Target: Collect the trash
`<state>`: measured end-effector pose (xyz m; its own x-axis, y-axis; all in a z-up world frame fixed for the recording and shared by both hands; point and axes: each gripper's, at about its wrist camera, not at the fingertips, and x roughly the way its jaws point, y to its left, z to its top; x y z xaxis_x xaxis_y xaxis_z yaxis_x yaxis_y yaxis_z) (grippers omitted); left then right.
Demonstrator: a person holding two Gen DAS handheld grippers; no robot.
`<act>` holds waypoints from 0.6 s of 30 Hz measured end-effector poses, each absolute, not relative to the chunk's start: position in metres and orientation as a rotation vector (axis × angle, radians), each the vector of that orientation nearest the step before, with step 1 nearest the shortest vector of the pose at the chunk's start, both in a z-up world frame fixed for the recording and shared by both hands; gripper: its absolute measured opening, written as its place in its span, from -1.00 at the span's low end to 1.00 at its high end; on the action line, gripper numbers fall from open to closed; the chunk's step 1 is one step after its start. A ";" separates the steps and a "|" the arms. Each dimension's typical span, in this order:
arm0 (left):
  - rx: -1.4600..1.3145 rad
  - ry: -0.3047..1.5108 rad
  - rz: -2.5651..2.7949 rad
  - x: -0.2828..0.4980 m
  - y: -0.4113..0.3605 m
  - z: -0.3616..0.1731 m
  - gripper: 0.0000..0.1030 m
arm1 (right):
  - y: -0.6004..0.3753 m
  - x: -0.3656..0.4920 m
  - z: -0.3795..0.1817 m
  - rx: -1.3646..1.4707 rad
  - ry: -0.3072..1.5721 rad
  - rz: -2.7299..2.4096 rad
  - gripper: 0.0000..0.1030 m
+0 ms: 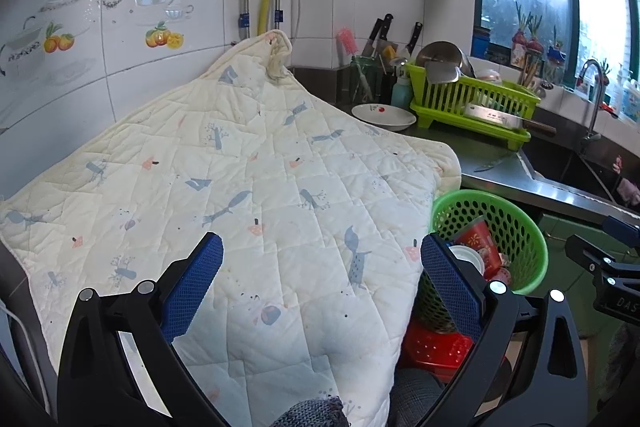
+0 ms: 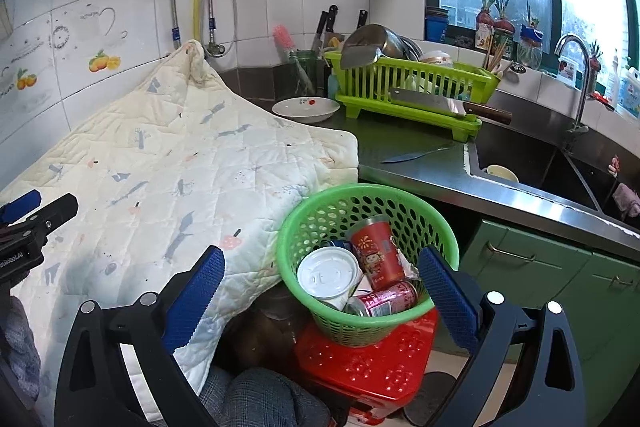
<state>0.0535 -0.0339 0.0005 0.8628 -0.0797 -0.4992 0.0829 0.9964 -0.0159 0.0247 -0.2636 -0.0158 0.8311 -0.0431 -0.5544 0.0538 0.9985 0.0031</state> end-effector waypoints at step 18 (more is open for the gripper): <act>0.013 0.483 -0.059 0.031 -0.028 0.007 0.90 | -0.258 0.008 -0.006 0.029 0.538 -0.032 0.83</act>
<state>0.0315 -0.0276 0.0073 0.8839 -0.0532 -0.4647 0.0594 0.9982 -0.0013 0.0082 -0.2577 -0.0059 0.8583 -0.0231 -0.5127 0.0386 0.9991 0.0196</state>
